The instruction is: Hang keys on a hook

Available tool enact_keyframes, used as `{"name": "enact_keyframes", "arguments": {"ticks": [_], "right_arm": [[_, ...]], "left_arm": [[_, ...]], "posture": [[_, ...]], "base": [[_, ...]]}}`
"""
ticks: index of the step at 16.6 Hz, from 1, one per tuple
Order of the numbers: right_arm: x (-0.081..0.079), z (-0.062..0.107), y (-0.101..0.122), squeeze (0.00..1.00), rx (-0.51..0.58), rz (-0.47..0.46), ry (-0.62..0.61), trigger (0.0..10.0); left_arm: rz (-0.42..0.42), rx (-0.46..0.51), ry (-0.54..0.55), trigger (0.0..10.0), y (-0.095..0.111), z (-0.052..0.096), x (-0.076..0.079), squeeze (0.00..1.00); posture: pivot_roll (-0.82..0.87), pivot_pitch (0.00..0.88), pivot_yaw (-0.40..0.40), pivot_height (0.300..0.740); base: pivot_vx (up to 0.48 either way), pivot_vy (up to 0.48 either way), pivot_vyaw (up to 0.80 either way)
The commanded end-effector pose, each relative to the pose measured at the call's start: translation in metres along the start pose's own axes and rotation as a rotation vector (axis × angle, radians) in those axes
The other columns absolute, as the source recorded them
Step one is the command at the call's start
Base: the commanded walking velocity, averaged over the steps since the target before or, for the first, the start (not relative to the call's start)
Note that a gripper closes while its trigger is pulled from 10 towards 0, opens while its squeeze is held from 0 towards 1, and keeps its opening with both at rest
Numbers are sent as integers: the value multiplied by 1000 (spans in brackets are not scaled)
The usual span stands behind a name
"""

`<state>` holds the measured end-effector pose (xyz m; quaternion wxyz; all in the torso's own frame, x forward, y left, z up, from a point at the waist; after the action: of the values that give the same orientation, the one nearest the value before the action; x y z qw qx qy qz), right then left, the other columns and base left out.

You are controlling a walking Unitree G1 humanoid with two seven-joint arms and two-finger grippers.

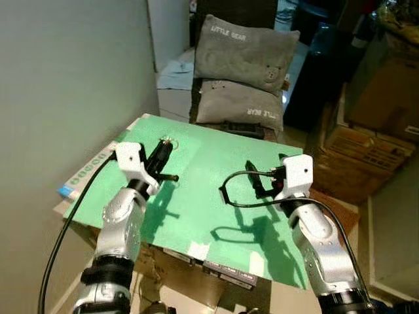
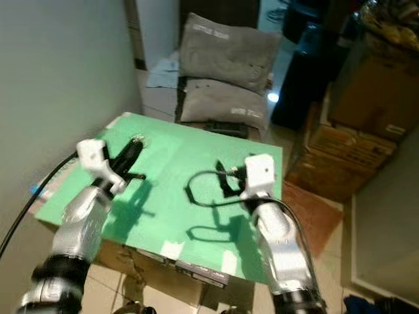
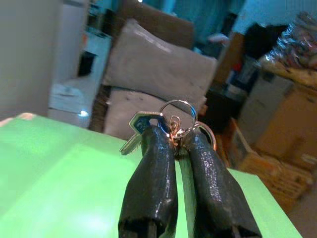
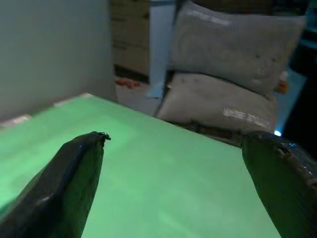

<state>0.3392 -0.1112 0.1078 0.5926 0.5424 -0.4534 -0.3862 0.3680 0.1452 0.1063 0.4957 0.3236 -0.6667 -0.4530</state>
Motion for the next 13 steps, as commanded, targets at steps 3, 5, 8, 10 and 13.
{"name": "enact_keyframes", "arguments": {"ticks": [3,5,8,10,13], "right_arm": [[6,-7,-2,0,3,-40,-6,10000],[9,-7,-7,0,-12,-45,-14,10000],[8,-9,-13,0,-25,-46,-10,10000],[2,-13,-15,0,-29,-50,3,10000],[3,-15,-15,0,-25,-47,-1,10000]], "left_arm": [[-25,58,73,0,10,9,5,0],[2,62,159,0,7,25,2,0],[-29,35,180,314,2,35,4,0],[-60,54,212,10000,9,27,2,0],[-95,41,209,10000,13,16,8,0]], "posture": [[11,0,-41,740],[21,0,-55,740],[50,0,-71,740],[63,0,-85,740],[40,0,-78,740]], "base": [[0,0,0],[0,0,0],[0,0,0],[0,0,0],[0,0,0]]}}
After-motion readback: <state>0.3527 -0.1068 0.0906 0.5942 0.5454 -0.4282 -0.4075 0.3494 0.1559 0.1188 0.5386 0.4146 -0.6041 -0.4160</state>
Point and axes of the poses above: a point about 5 cm out from each wrist's last joint towards the gripper, its own z axis pointing back from the gripper into the wrist, its own y axis along the axis of the wrist's last joint, x = y × z, the point moved 5 cm from there along -z, pointing out of the wrist towards the gripper, and after that the axes turned 8 degrees about z, right-handed, at the moved point
